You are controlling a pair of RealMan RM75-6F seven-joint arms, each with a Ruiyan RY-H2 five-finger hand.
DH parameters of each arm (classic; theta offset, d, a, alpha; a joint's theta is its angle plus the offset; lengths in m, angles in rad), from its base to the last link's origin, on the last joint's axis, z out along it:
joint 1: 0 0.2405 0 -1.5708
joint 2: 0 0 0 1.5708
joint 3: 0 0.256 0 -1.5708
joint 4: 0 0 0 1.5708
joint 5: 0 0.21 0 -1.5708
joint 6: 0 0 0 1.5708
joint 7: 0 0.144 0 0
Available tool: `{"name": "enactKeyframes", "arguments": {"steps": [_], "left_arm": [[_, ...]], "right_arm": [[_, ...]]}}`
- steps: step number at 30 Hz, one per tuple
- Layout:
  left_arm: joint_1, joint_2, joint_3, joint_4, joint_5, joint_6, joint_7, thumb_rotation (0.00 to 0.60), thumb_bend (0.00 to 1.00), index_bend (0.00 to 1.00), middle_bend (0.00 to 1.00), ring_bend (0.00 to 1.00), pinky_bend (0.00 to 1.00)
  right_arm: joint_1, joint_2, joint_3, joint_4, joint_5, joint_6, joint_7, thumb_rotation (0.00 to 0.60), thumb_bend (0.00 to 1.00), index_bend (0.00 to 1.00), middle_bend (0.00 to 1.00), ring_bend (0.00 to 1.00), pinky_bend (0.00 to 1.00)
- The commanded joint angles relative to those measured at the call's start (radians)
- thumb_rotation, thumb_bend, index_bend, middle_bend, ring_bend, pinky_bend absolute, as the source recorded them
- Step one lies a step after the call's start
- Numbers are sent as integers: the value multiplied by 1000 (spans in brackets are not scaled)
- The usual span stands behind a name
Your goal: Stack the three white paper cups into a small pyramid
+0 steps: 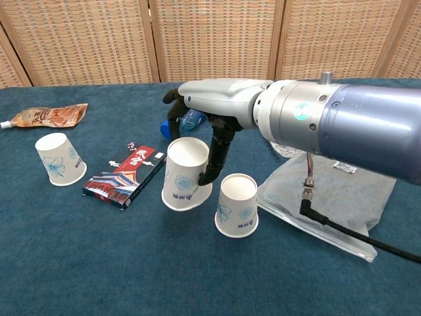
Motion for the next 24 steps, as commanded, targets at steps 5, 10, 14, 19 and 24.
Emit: {"name": "enactKeyframes", "arguments": {"steps": [5, 10, 14, 19, 24], "left_arm": [[4, 7, 4, -9, 10, 1, 5, 600, 194, 42, 0, 0, 125], [5, 10, 3, -13, 11, 0, 8, 600, 194, 42, 0, 0, 125], [6, 12, 0, -14, 10, 0, 5, 600, 194, 42, 0, 0, 125], [7, 13, -1, -15, 12, 1, 2, 600, 194, 42, 0, 0, 125], [8, 15, -2, -17, 15, 1, 2, 600, 194, 42, 0, 0, 125]], "right_arm": [[0, -24, 1, 3, 9, 5, -7, 600, 218, 523, 0, 0, 165], [6, -41, 7, 20, 19, 0, -17, 600, 218, 523, 0, 0, 165], [11, -55, 11, 41, 37, -7, -22, 600, 218, 522, 0, 0, 164], [15, -70, 9, 67, 58, -14, -33, 600, 218, 515, 0, 0, 156], [15, -82, 6, 82, 68, -22, -35, 600, 219, 514, 0, 0, 149]]}}
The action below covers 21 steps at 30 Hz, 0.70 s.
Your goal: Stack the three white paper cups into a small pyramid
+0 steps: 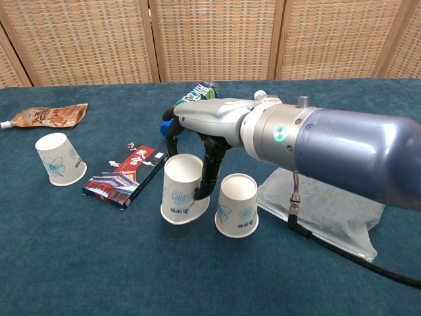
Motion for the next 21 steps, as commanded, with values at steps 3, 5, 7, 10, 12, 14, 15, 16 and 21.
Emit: {"name": "enactKeyframes", "arguments": {"steps": [3, 5, 7, 10, 12, 14, 15, 16, 21], "left_arm": [[1, 1, 1, 0, 2, 0, -1, 600, 194, 42, 0, 0, 125], [1, 1, 1, -1, 3, -1, -1, 600, 194, 42, 0, 0, 125], [0, 2, 2, -2, 8, -2, -1, 600, 194, 42, 0, 0, 125], [1, 2, 3, -4, 15, 1, -3, 600, 194, 42, 0, 0, 125], [2, 3, 4, -4, 16, 2, -3, 600, 194, 42, 0, 0, 125], [3, 3, 3, -5, 15, 2, -3, 600, 194, 42, 0, 0, 125], [3, 2, 3, -4, 15, 2, -3, 600, 194, 42, 0, 0, 125], [2, 2, 3, -4, 15, 0, -2, 600, 194, 42, 0, 0, 125], [2, 1, 3, -4, 16, -2, 1, 600, 194, 42, 0, 0, 125]], "right_arm": [[1, -6, -3, 6, 11, -6, -4, 600, 219, 508, 0, 0, 144], [2, -8, -3, 7, 13, -8, -5, 600, 219, 505, 0, 0, 141], [2, -12, -2, 8, 8, -8, -3, 600, 219, 501, 0, 0, 140], [2, -17, -1, 14, 4, -8, -2, 600, 218, 488, 0, 0, 133], [4, -18, -3, 17, 7, -9, -10, 600, 217, 475, 0, 0, 126], [5, -20, -5, 19, 9, -6, -18, 600, 216, 466, 0, 0, 123], [5, -21, -5, 21, 11, -4, -20, 600, 216, 462, 0, 0, 121], [5, -23, -5, 22, 14, -3, -22, 600, 215, 459, 0, 0, 119], [4, -29, -6, 34, 28, -4, -28, 600, 214, 433, 0, 0, 107]]}}
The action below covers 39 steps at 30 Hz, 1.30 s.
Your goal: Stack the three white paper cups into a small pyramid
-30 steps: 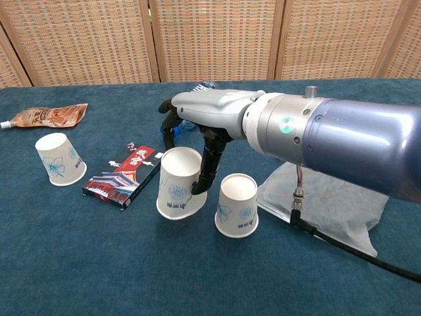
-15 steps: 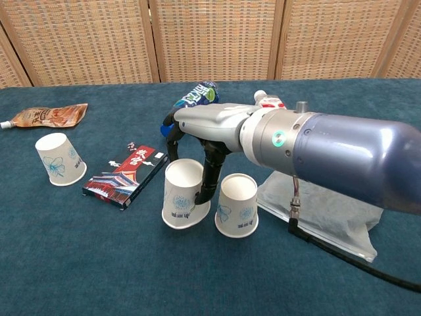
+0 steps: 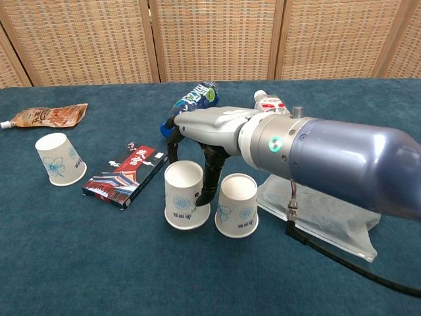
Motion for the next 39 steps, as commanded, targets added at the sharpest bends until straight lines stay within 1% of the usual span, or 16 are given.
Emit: {"name": "enactKeyframes", "arguments": {"steps": [1, 13, 19, 30, 35, 39], "left_arm": [[0, 0, -1, 0, 0, 0, 0, 600, 194, 42, 0, 0, 125], [3, 1, 1, -3, 8, 2, -4, 600, 194, 42, 0, 0, 125], [4, 5, 2, -7, 16, 6, -10, 600, 195, 42, 0, 0, 125], [9, 10, 4, -13, 33, 20, -17, 600, 194, 42, 0, 0, 125], [11, 13, 3, -14, 31, 23, -22, 600, 193, 42, 0, 0, 125], [11, 13, 3, -12, 30, 20, -24, 600, 194, 42, 0, 0, 125]], "right_arm": [[0, -2, -2, 4, 9, -3, -4, 600, 213, 423, 0, 0, 104], [9, 11, -11, -27, 65, 0, -53, 600, 206, 344, 0, 0, 82], [19, 48, -4, -98, 95, 33, -101, 600, 206, 316, 0, 0, 82], [49, 107, 27, -238, 133, 123, -186, 600, 206, 311, 0, 0, 82], [48, 140, 30, -277, 129, 164, -206, 600, 205, 292, 0, 0, 81], [19, 198, 22, -306, 107, 208, -198, 600, 206, 277, 0, 0, 81]]}}
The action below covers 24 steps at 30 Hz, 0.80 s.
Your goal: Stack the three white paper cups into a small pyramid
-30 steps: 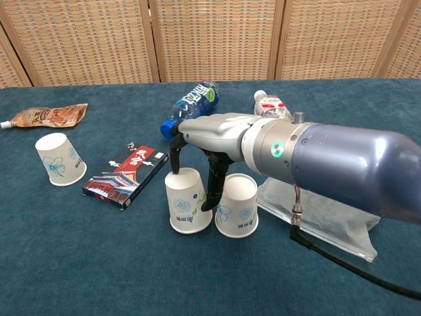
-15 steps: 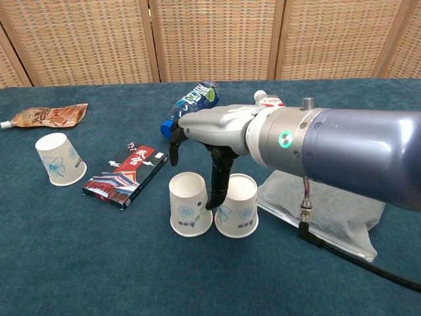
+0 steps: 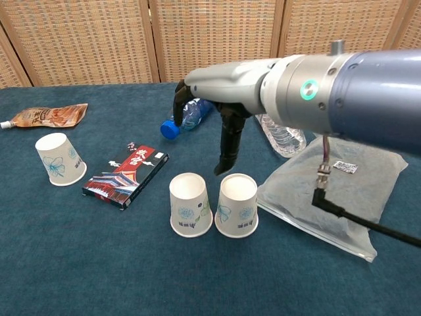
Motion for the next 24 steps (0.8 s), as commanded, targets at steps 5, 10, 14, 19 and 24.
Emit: {"name": "enactKeyframes", "arguments": {"steps": [5, 10, 14, 19, 24], "left_arm": [[0, -3, 1, 0, 4, -2, 2, 600, 195, 42, 0, 0, 125], [-2, -10, 3, 2, 5, -11, 9, 600, 194, 42, 0, 0, 125], [-4, -15, 5, 3, 4, -19, 17, 600, 193, 42, 0, 0, 125], [-4, -18, 7, 1, 1, -28, 24, 600, 194, 42, 0, 0, 125], [-7, -22, 7, -1, -2, -35, 26, 600, 194, 42, 0, 0, 125]], "right_arm": [[-116, 164, -47, -72, -135, 95, 77, 600, 206, 266, 0, 0, 81], [-285, 293, -147, -87, -345, 170, 266, 600, 206, 198, 0, 0, 81], [-388, 335, -219, -38, -484, 195, 400, 600, 205, 107, 0, 0, 79], [-509, 346, -295, 49, -632, 252, 536, 600, 204, 51, 0, 0, 76], [-624, 336, -346, 156, -737, 328, 652, 600, 204, 51, 0, 0, 74]]}}
